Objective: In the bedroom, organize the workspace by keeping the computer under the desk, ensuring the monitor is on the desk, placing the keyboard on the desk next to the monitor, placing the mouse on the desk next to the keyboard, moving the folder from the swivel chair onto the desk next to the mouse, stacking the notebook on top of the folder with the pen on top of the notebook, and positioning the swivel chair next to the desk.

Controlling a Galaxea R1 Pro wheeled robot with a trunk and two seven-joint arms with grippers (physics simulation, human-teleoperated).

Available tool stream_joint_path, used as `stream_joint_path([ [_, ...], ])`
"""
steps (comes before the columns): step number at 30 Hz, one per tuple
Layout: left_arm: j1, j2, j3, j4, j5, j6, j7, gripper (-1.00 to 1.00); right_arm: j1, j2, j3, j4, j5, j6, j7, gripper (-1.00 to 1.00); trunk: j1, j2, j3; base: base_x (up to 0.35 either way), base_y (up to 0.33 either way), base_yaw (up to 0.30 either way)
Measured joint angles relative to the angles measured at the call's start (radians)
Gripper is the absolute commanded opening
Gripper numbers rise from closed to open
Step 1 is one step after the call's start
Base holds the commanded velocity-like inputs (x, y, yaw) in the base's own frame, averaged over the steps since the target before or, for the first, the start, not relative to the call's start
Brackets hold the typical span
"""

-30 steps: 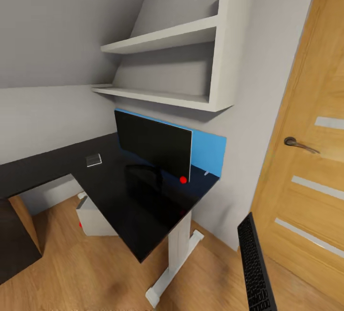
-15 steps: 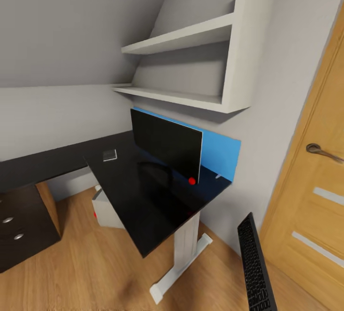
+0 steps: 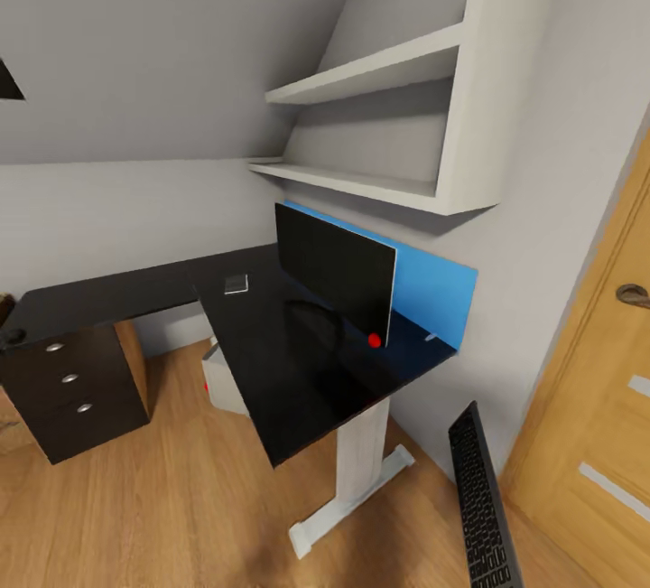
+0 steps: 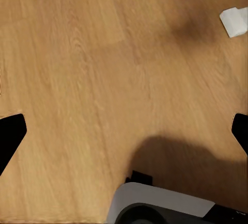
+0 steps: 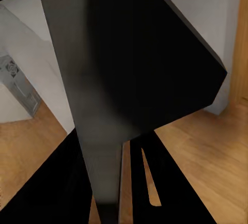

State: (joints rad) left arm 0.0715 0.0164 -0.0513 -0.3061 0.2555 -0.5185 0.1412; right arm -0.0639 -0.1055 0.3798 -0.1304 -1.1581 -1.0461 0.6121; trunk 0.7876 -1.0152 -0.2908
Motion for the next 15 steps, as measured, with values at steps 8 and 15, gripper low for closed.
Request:
stream_joint_path([
  [8, 0.0, 0.0, 0.0, 0.0, 0.0, 0.001, 0.001, 1.0, 0.0, 0.001, 0.0, 0.0, 0.0, 0.0, 0.0, -1.0, 0.0, 0.0, 0.0, -0.247, -0.235, 0.275],
  [15, 0.0, 0.0, 0.0, 0.0, 0.0, 0.002, 0.001, 1.0, 0.0, 0.001, 0.0, 0.0, 0.0, 0.0, 0.0, -1.0, 0.0, 0.0, 0.0, -0.262, -0.213, 0.275],
])
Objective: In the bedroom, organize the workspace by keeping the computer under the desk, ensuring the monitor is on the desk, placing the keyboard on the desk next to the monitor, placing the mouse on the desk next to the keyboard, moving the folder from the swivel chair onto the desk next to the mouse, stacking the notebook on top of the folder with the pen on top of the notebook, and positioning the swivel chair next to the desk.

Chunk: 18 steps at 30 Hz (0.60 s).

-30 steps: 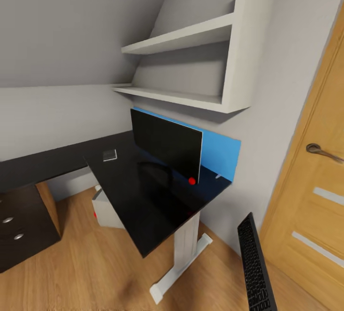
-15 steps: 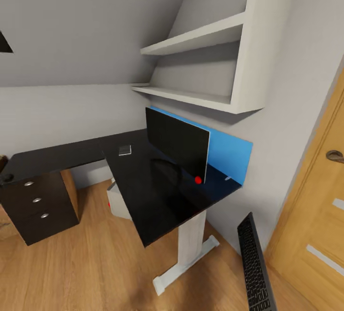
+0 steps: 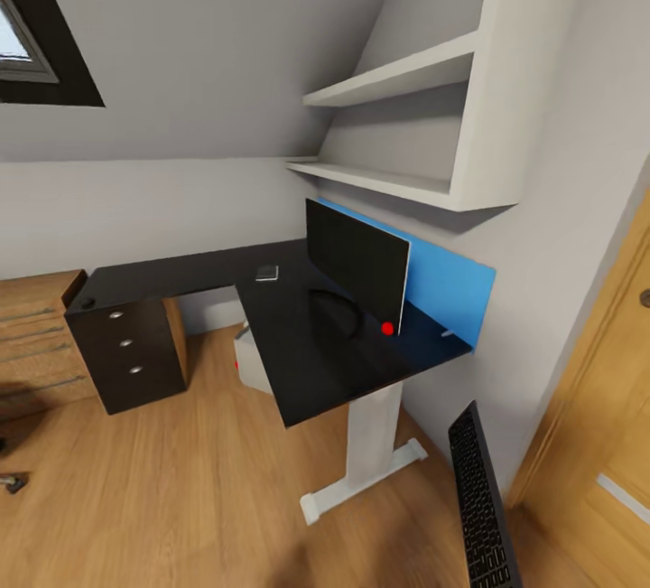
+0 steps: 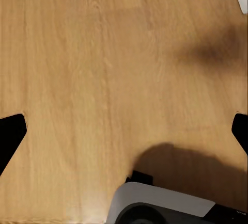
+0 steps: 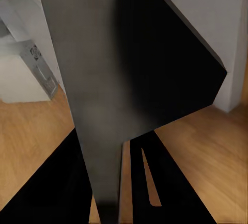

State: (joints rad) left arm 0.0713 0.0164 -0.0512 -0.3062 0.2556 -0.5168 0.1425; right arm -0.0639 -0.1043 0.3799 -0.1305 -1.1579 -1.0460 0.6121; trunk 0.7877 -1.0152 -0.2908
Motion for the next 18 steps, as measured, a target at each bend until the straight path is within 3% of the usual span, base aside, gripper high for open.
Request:
stream_joint_path([
  [18, 0.0, 0.0, 0.0, 0.0, 0.0, -0.001, 0.0, 1.0, 0.0, -0.001, -0.003, 0.0, -0.001, 0.001, 0.0, -1.0, 0.0, 0.0, 0.0, -0.237, -0.195, 0.277],
])
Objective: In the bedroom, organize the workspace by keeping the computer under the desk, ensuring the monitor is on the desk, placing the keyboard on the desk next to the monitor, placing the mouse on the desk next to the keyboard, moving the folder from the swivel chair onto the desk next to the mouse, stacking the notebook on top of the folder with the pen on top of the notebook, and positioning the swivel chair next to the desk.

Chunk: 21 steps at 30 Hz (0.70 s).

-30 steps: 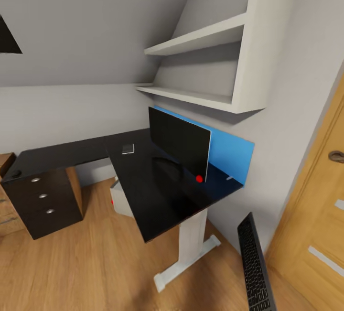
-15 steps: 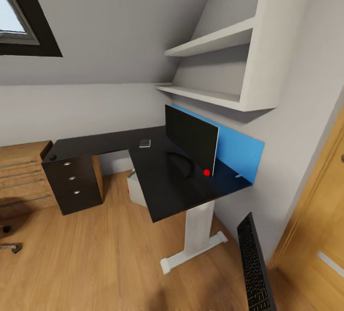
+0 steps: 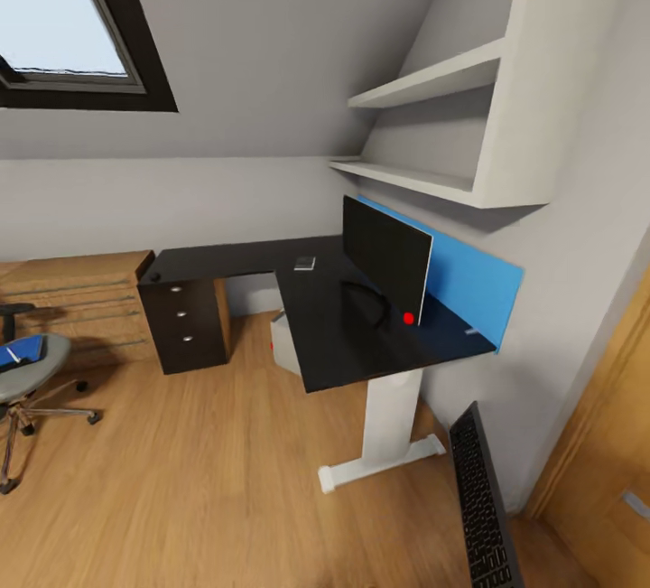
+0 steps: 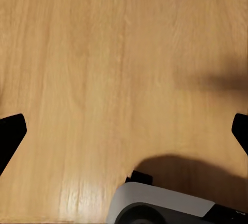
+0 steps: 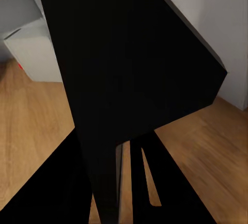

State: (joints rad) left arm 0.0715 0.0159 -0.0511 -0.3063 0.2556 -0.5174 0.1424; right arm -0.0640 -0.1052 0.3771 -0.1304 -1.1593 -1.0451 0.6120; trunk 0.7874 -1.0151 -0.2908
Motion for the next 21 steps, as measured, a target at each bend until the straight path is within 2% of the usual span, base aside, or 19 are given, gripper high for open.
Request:
stream_joint_path([
  [12, 0.0, 0.0, 0.0, 0.0, 0.0, 0.0, 0.0, 1.0, 0.0, 0.0, 0.003, 0.0, 0.003, 0.0, 0.0, -1.0, 0.0, 0.0, 0.0, -0.014, -0.012, 0.271],
  [21, 0.0, -0.001, 0.0, 0.0, 0.0, 0.0, -0.001, 1.0, 0.0, 0.0, 0.001, 0.0, 0.001, 0.0, 0.0, -1.0, 0.0, 0.0, 0.0, -0.163, -0.18, 0.079],
])
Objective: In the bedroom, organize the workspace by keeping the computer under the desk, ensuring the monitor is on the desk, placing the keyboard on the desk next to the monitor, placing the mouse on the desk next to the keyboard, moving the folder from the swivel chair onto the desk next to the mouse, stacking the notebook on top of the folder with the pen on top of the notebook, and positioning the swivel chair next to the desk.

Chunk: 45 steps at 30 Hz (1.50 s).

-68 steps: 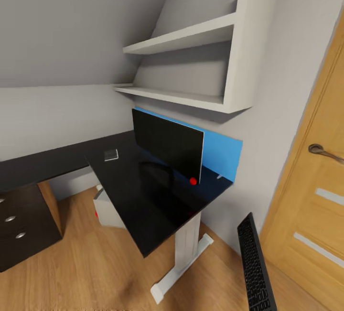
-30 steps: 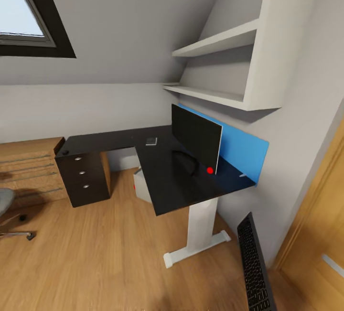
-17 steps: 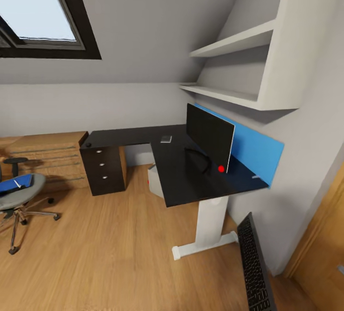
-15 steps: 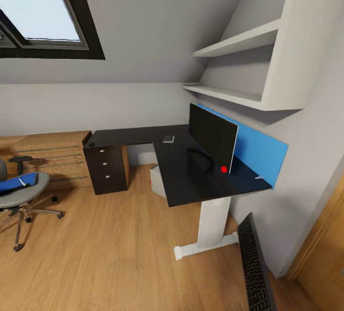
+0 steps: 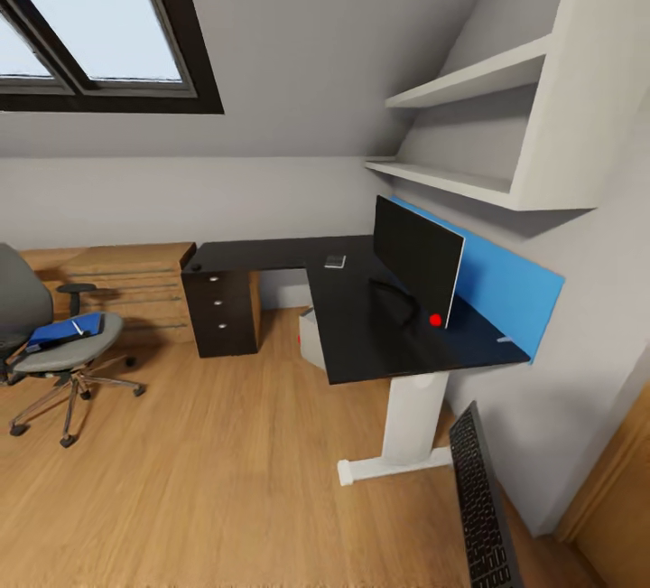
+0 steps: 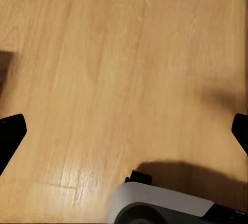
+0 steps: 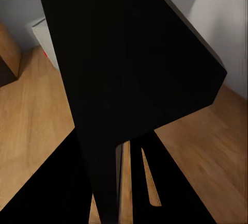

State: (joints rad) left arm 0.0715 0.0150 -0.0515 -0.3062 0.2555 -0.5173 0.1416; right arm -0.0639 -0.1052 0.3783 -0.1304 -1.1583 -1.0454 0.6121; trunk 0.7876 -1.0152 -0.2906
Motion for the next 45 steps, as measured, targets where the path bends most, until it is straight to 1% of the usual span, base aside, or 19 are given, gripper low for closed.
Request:
stream_joint_path([
  [4, 0.0, -0.001, 0.0, 0.0, 0.0, 0.0, 0.0, 1.0, 0.0, 0.0, 0.001, 0.0, 0.001, 0.0, 0.0, -1.0, 0.0, 0.0, 0.002, -0.237, -0.214, 0.204],
  [9, 0.0, 0.0, 0.0, 0.0, 0.0, 0.0, 0.001, 1.0, 0.0, 0.0, 0.001, 0.0, 0.001, 0.0, 0.0, -1.0, 0.0, 0.0, 0.006, -0.157, -0.054, 0.232],
  [24, 0.0, 0.0, 0.0, 0.0, 0.0, 0.0, 0.001, 1.0, 0.0, 0.0, 0.002, 0.001, 0.002, 0.0, 0.0, -1.0, 0.0, 0.0, 0.017, -0.014, -0.002, 0.239],
  [28, 0.0, 0.0, 0.0, 0.0, 0.0, 0.0, 0.001, 1.0, 0.0, 0.0, 0.002, 0.0, 0.003, 0.0, 0.0, -1.0, 0.0, 0.0, 0.02, -0.176, -0.064, 0.241],
  [40, 0.0, 0.0, 0.0, 0.0, 0.0, 0.0, 0.001, 1.0, 0.0, 0.0, 0.002, 0.0, 0.002, -0.001, 0.0, -1.0, 0.0, 0.0, 0.025, -0.249, -0.213, 0.261],
  [45, 0.0, 0.001, 0.0, 0.0, 0.0, 0.0, 0.001, 1.0, 0.0, 0.0, 0.0, 0.0, 0.0, 0.0, 0.0, -1.0, 0.0, 0.0, 0.025, -0.114, -0.117, 0.089],
])
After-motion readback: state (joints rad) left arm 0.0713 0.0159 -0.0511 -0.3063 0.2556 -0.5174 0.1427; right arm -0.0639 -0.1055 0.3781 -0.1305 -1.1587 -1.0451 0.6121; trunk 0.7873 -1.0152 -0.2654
